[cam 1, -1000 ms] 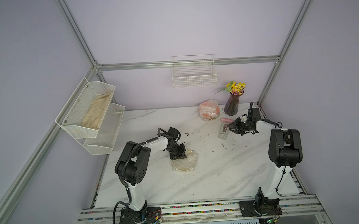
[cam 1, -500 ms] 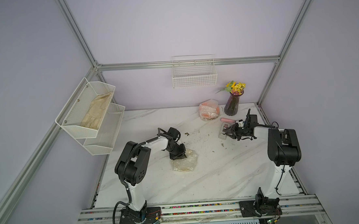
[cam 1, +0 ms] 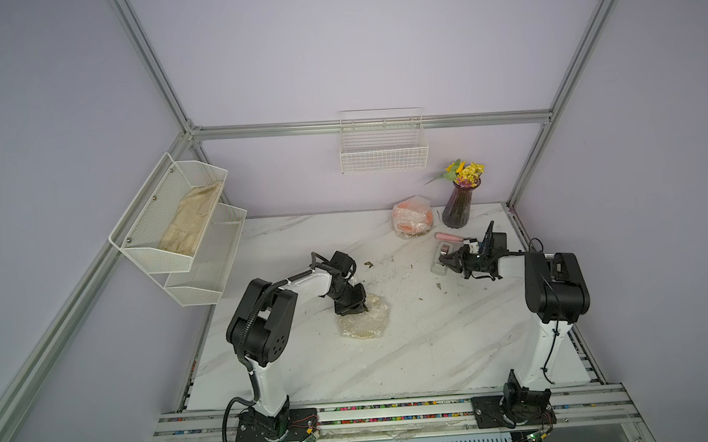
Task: Wrap dinner plates in bubble wrap
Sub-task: Pull the tape from the tape cutter.
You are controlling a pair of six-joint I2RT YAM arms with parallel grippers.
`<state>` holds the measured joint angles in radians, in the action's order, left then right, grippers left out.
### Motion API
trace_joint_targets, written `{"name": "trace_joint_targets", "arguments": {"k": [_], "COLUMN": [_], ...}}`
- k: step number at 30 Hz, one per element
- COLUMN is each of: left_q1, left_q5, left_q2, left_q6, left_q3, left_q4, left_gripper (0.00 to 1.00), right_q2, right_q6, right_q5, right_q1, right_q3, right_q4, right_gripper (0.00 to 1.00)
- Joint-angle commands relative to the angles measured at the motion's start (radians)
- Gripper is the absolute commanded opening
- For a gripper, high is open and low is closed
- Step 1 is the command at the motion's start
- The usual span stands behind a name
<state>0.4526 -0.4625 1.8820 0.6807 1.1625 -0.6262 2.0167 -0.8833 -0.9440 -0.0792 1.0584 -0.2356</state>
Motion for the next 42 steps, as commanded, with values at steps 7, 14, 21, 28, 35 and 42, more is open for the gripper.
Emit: {"name": "trace_joint_targets", "arguments": {"k": [7, 14, 21, 28, 35, 42], "left_q1": [0.001, 0.000, 0.000, 0.000, 0.000, 0.001], "left_q5": [0.131, 0.134, 0.129, 0.127, 0.129, 0.134], "left_q2": [0.056, 0.037, 0.028, 0.022, 0.030, 0.035], "left_q6": [0.002, 0.001, -0.002, -0.010, -0.010, -0.005], "left_q3": [-0.049, -0.043, -0.045, -0.050, -0.044, -0.044], "left_q4": [-0.095, -0.104, -0.107, -0.113, -0.115, -0.113], "left_gripper": [0.11, 0.11, 0.11, 0.11, 0.11, 0.11], "right_q2": [-0.098, -0.301, -0.523, -0.637, -0.550, -0.421], "right_q6": [-0.080, -0.107, -0.201, -0.276, -0.185, -0.215], "right_q5": [0.097, 0.104, 0.155, 0.235, 0.264, 0.210], "right_q1": [0.017, 0.067, 0.167, 0.251, 0.268, 0.289], "right_q3": [0.009, -0.086, -0.303, -0.444, -0.496, -0.583], "right_q4": [0.039, 0.191, 0.213, 0.187, 0.167, -0.018], "right_gripper": [0.00, 0.00, 0.00, 0.00, 0.00, 0.01]}}
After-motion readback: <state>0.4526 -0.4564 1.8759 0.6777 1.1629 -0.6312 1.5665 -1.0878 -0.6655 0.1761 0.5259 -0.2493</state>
